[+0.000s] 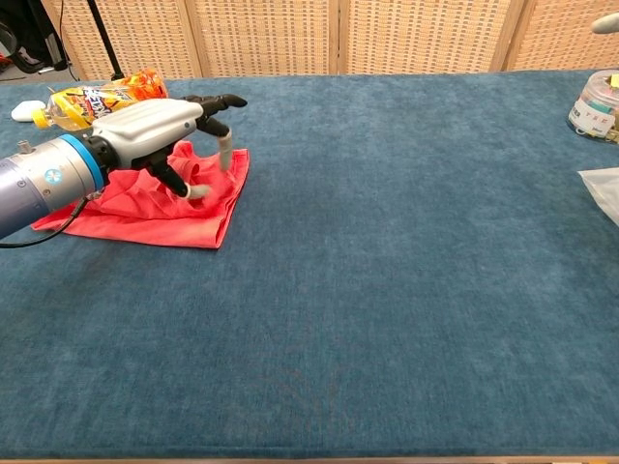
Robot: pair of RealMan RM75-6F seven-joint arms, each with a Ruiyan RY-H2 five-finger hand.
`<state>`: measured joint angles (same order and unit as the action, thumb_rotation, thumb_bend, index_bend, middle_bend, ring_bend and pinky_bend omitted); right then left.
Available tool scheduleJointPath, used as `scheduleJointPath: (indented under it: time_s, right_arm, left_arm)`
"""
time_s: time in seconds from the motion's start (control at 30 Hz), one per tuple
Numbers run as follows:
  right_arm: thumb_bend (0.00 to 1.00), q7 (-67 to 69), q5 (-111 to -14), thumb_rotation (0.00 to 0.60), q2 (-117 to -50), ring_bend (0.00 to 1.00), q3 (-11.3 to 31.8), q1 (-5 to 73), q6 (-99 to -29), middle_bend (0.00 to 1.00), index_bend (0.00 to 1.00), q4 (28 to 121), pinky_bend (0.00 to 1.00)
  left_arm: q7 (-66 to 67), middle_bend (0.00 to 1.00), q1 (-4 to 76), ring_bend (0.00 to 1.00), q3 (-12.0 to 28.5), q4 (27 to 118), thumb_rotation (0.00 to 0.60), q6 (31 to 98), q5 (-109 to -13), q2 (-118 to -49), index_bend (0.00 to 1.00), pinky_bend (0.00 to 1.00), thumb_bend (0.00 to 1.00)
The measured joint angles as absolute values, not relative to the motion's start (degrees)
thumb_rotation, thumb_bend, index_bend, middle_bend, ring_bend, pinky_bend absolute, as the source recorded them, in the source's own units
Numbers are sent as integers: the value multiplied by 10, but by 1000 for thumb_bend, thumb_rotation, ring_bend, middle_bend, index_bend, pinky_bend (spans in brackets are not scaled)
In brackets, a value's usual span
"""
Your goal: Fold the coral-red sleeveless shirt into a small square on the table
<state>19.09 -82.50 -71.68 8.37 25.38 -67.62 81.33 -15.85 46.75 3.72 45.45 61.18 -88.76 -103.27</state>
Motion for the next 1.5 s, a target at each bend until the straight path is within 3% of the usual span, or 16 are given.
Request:
scheduleJointPath:
  time_s: [0.23,0.43,0.6,0.83,1.33,1.5]
  right_arm:
    - [234,191,-826,600,-716,0,83,254,-676,0,0,814,0]
    - [232,191,-827,600,-716,0,82,254,-676,0,0,816,0]
    - [234,190,-830,600,-716,0,80,254,-677,0,0,818,0]
    - [232,187,-833,600,-715,0,79,254,-678,0,0,821,0]
    - [234,188,-832,600,-716,0,79,255,-677,0,0,820,0]
    - [234,190,-830,600,-714,0,80,254,-679,0,0,819,0]
  left_arm:
    - [-214,0,461,0,63,489,600,663,-881,-1018,0,0,0]
    - [-218,0,448,0,73,552,600,663,-863,-966,14,0,0]
    - [-176,0,432,0,74,621,600,616,-817,-909,230,0,148]
    - [-75,0,417,0,81,683,600,528,-702,-866,330,0,255]
    - [-27,0,424,0,100,651,600,488,-660,-905,381,0,309]
    - [-19,0,433,0,100,632,600,478,-667,-923,442,0,337]
